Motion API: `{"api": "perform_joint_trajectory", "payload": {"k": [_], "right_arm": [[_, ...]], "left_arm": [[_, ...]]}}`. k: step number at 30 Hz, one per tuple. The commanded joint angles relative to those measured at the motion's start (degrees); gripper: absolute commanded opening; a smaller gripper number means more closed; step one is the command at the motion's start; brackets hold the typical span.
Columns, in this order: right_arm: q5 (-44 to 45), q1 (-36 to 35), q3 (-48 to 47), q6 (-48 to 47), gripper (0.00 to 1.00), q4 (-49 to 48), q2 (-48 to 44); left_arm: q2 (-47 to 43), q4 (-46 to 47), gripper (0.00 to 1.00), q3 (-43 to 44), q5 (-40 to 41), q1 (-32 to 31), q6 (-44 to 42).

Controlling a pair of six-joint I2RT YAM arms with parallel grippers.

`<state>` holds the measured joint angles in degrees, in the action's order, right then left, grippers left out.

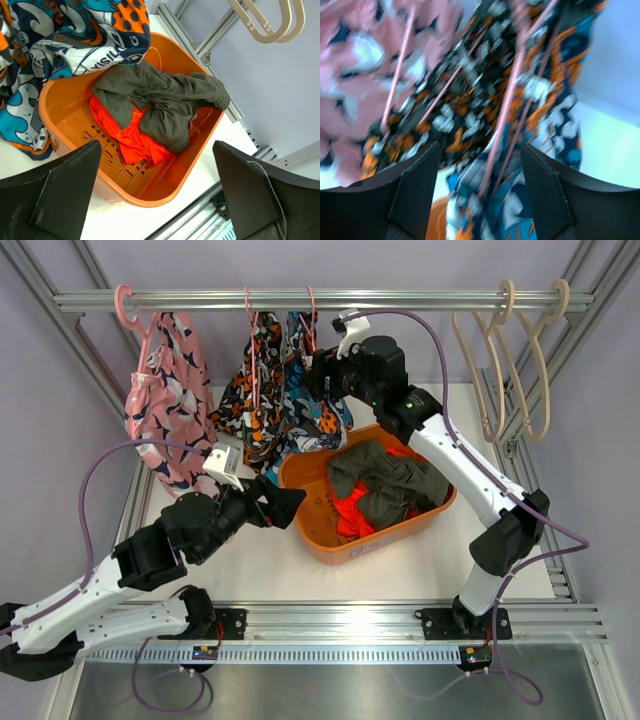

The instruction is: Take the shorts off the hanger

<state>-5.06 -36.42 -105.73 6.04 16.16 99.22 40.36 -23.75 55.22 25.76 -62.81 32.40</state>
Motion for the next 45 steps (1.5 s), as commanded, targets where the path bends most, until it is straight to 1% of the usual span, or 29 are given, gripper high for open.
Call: {"api": "perform_joint_trajectory", "payload": {"k": [1,4,7,8,9,11,12,13,20,21,23,27,31,34,35,39,42,45], "right_arm": [[11.6,-0.2,-6.0,2.4,0.7,-8.9,1.9],[11.6,-0.2,-8.5,2.2,0.66,-9.6,4.6],[10.3,-0.6,-9.6,1.2,0.54,-11.6,6.1],[10.1,-0.8,-9.8,0.7,0.47,-12.1,6.4],[10.2,-1.0,-10.1,0.4,0.42,-12.4,7.1],[10.3,-1.4,-12.1,0.1,0.4,-12.0,8.1],[10.3,-1.4,-12.9,0.5,0.32,-11.6,9.1],[10.4,-1.4,-13.8,0.7,0.29,-10.6,9.6],[12.4,-1.5,-21.3,0.4,0.27,-5.5,13.6],[13.0,-1.5,-22.1,0.2,0.29,-4.7,14.4],[14.1,-1.5,-23.1,0.1,0.35,-3.1,14.9],[14.9,-1.7,-22.8,-1.1,0.35,-2.7,15.6],[15.4,-1.8,-23.7,-1.9,0.27,-2.1,16.9],[13.4,-1.8,-24.1,-1.9,0.12,-1.6,17.2],[12.6,-1.9,-24.1,-1.7,0.0,-1.6,17.0],[10.5,-1.8,-24.8,-1.0,0.0,-4.3,15.1],[8.8,-1.8,-27.7,-1.7,0.0,-7.2,13.9],[7.9,-1.8,-31.2,-1.2,0.0,-7.1,13.0]], "left_arm": [[-1.7,0.8,0.99,-0.5,3.2,0.1,1.8],[-2.2,0.7,0.99,-0.7,3.7,0.0,1.4],[-2.4,0.7,0.99,-0.7,3.9,0.1,0.8],[-2.3,0.9,0.99,-0.6,3.9,0.1,0.6],[-2.2,1.1,0.99,-0.6,4.0,0.1,0.3],[-2.1,1.2,0.99,-0.6,4.0,0.1,0.0],[-2.0,1.2,0.99,-0.4,4.0,0.1,-0.2],[-2.0,1.2,0.99,-0.5,4.0,0.1,-0.3],[-2.6,1.4,0.99,-0.7,3.9,0.1,-0.5],[-2.7,1.5,0.99,-0.8,3.9,0.1,-0.6],[-2.7,1.6,0.99,-0.9,3.9,0.1,-0.5],[-3.2,2.0,0.99,-1.5,3.8,0.1,-0.1],[-3.2,2.1,0.99,-1.5,3.7,0.1,-0.1],[-2.9,2.0,0.99,-1.3,3.7,0.1,-0.1],[-2.9,1.9,0.99,-1.3,3.7,0.1,-0.1],[-3.1,1.5,0.99,-0.9,3.9,0.1,0.0],[-3.2,1.4,0.99,-0.8,3.9,0.1,0.0],[-3.2,1.5,0.99,-0.8,3.9,0.1,0.0]]}}
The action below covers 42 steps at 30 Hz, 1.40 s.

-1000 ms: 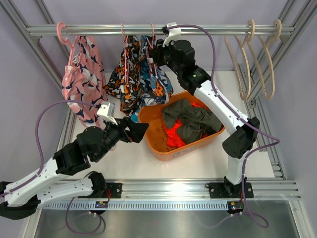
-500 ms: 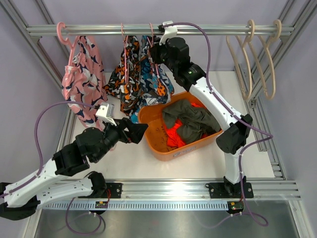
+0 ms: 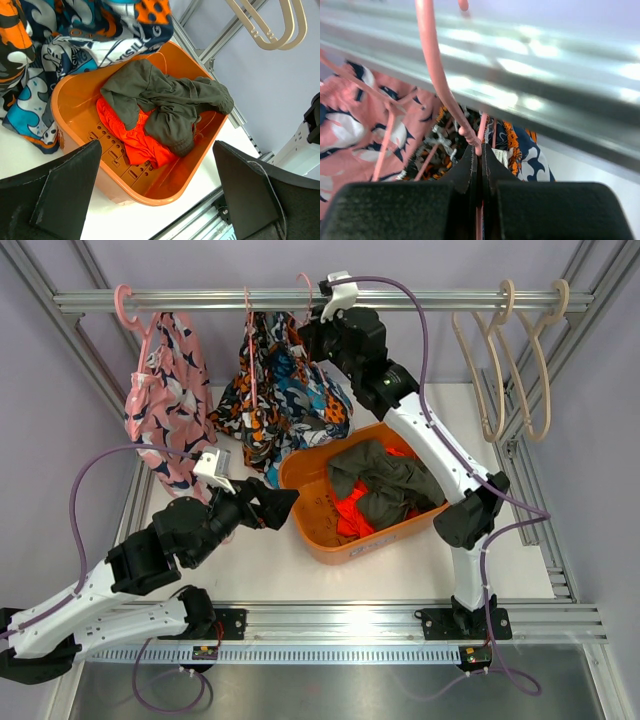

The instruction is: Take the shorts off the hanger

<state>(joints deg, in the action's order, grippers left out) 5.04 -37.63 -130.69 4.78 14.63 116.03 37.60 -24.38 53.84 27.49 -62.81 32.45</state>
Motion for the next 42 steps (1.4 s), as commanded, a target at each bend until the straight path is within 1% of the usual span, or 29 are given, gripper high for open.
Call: {"api": "perform_joint_trajectory", "payload": {"k": [1,3,6,9,11,13,14,15,17,18,19,20,21,22,23,26,29,33,34,35,37,38,39,40,41,42], "right_arm": [[-2.3,-0.6,-6.2,0.5,0.0,-5.4,-4.1],[-2.4,-0.5,-5.2,1.4,0.0,-4.6,-6.1],[-3.2,-0.6,-0.5,3.0,0.0,-2.3,-9.5],[-4.8,-0.3,6.2,5.8,0.0,1.9,-13.9],[-7.3,-0.1,12.4,6.6,0.0,3.6,-17.5],[-9.9,0.0,16.8,6.1,0.0,6.6,-19.7],[-11.7,0.5,17.9,5.1,0.0,7.8,-21.8],[-16.5,0.9,19.0,4.4,0.0,9.4,-22.9],[-22.1,2.4,21.7,1.9,0.0,10.8,-26.1],[-28.5,2.8,22.2,0.7,0.0,12.1,-27.1],[-31.5,3.2,22.8,-0.4,0.0,12.9,-28.0],[-34.3,3.5,22.8,-2.6,0.0,13.7,-29.4],[-40.0,4.2,22.7,-3.8,0.0,15.0,-30.2],[-42.2,4.5,22.5,-4.4,0.0,15.4,-30.9],[-43.5,4.7,22.2,-6.9,0.0,15.9,-32.2],[-49.4,5.4,20.4,-9.9,0.0,17.6,-34.3],[-54.5,5.5,18.6,-11.9,0.0,18.1,-36.0],[-60.7,5.6,12.9,-11.5,0.0,18.9,-35.9],[-61.4,5.6,9.4,-10.7,0.0,18.9,-35.4],[-61.9,5.6,7.5,-7.8,0.0,18.3,-34.2],[-62.8,5.5,3.2,-4.0,0.0,14.9,-33.1],[-63.0,5.5,2.0,1.7,0.0,12.9,-31.9],[-63.2,5.5,0.5,4.3,0.0,9.6,-31.3],[-63.2,5.4,0.1,6.7,0.0,8.1,-30.8],[-63.4,4.5,0.2,11.5,0.0,6.4,-30.1],[-62.8,3.6,0.3,13.1,0.0,5.0,-29.7]], "left_arm": [[-0.4,2.1,0.99,0.6,2.1,0.1,0.1],[-0.3,2.3,0.99,0.6,2.1,0.1,0.0],[-0.3,2.2,0.99,0.7,2.1,0.1,0.1],[-0.3,1.6,0.99,1.2,2.3,0.1,0.2],[-0.5,1.1,0.99,1.4,2.7,0.1,0.3],[-0.6,0.7,0.99,1.9,3.0,0.1,0.6],[-1.0,0.7,0.99,2.1,3.4,0.1,0.9],[-0.9,0.7,0.99,2.2,3.7,0.1,1.0],[-1.0,1.0,0.99,3.0,4.5,0.1,1.5],[-0.9,1.1,0.99,3.5,5.1,0.1,2.0],[-0.7,1.1,0.99,4.5,5.8,0.1,2.5],[-0.5,0.7,0.99,5.1,7.5,0.1,3.9],[-0.1,0.3,0.99,5.8,8.3,0.1,4.6],[0.3,0.0,0.99,7.5,8.8,0.1,5.1],[0.6,-0.4,0.99,8.4,9.2,0.1,5.6],[1.5,-1.6,0.99,11.6,10.3,0.1,6.8],[1.1,-2.0,0.99,14.1,9.8,0.1,6.8],[-2.0,-2.2,0.99,15.4,8.8,0.1,4.3],[-3.0,-2.2,0.99,15.4,8.5,0.1,3.3],[-5.2,-1.6,0.99,15.3,7.2,0.1,0.8],[-7.8,0.4,0.99,14.1,5.0,0.1,-2.2],[-10.2,2.6,0.99,13.6,2.6,0.0,-4.5],[-11.4,3.7,0.99,12.9,1.2,0.1,-5.5],[-12.5,4.7,0.99,12.7,-0.3,0.1,-6.5],[-13.3,5.5,0.99,12.7,-2.7,0.1,-8.0],[-14.7,6.2,0.99,12.9,-3.5,0.1,-8.4]]}}
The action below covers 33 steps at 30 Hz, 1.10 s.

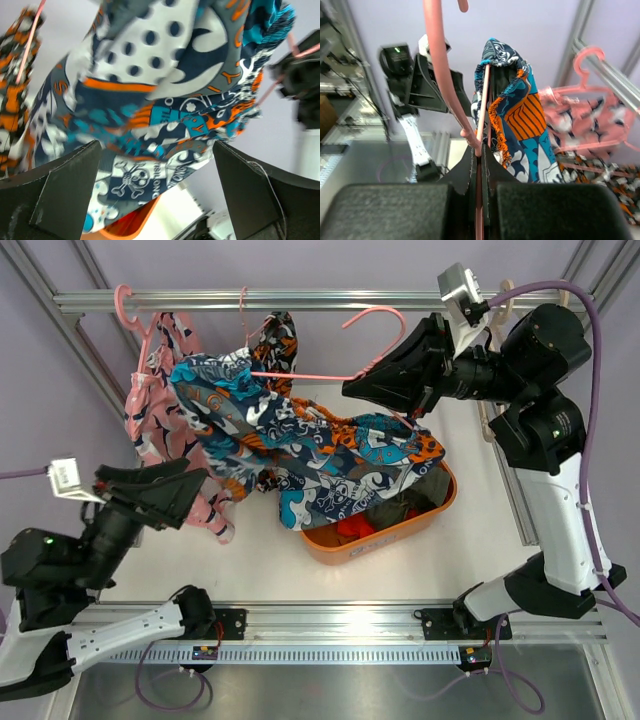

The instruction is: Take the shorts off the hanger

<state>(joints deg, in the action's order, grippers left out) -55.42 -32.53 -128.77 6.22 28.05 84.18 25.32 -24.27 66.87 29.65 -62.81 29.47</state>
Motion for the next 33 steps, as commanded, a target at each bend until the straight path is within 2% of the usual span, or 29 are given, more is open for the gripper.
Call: {"api": "perform_joint_trajectory", "payload": {"k": [1,6,8,12,15,19,23,27,33], "right_arm": [[-2.0,-2.3,-1.2,12.7,0.0,-8.6,2.3],[-0.5,-8.0,0.0,19.0,0.0,-12.7,2.7],[0.0,-8.9,-3.2,24.5,0.0,-15.0,4.2],[1.9,-9.1,-18.1,32.3,0.0,-22.0,8.7],[4.9,-9.1,-24.7,35.8,0.0,-25.1,10.9],[8.8,-9.1,-24.4,39.4,0.0,-25.2,10.8],[12.0,-9.1,-14.3,37.8,0.0,-18.4,7.8],[13.5,-9.1,5.3,35.4,0.0,-14.5,3.4],[17.7,-10.9,22.3,25.3,0.0,-9.0,1.6]], "left_arm": [[-2.8,6.3,0.99,0.4,-6.8,0.1,-5.8],[-4.0,7.4,0.99,2.8,-12.0,0.1,-9.3],[-3.8,6.3,0.99,4.7,-12.3,0.1,-10.9],[-4.8,4.3,0.99,6.1,-8.5,0.1,-13.2],[-6.6,4.2,0.99,4.9,-4.8,0.1,-14.4],[-9.0,5.6,0.99,2.3,-2.7,0.1,-15.2],[-9.0,5.5,0.99,1.5,-2.3,0.1,-14.9],[-8.0,4.8,0.99,1.7,-2.4,0.1,-14.7],[-7.0,4.7,0.99,1.4,-0.9,0.1,-14.4]]}}
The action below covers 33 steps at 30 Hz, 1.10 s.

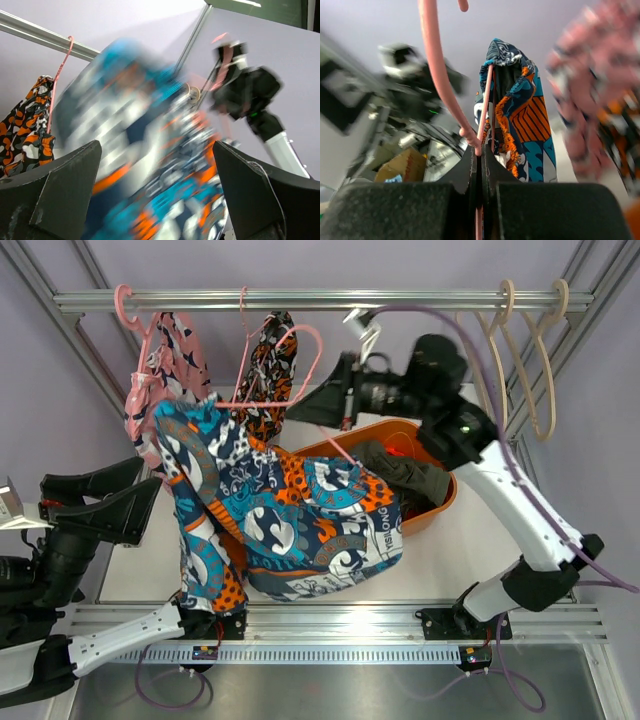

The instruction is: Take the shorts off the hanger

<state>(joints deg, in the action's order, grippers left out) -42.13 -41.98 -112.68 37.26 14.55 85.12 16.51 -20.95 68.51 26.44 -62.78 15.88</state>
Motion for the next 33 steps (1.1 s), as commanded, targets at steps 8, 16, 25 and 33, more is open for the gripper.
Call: {"api": "perform_joint_trajectory", "payload": {"k": [8,16,25,33], "right_arm": [[8.6,-4.6,4.8,-22.5,0.0,12.5,6.0],[11.1,-7.0,3.9,-28.6,0.0,13.9,5.6],[13.6,-7.0,3.3,-31.6,0.0,14.6,5.4],[12.4,-7.1,4.1,-30.9,0.0,14.5,4.4]], "left_arm": [[11.9,-12.8,0.97,2.9,21.9,0.0,14.2],[22.3,-27.4,0.83,4.3,30.0,0.0,42.5],[31.7,-41.8,0.79,10.0,25.6,2.5,63.0],[33.4,-32.6,0.78,5.9,13.0,13.9,57.7]]}}
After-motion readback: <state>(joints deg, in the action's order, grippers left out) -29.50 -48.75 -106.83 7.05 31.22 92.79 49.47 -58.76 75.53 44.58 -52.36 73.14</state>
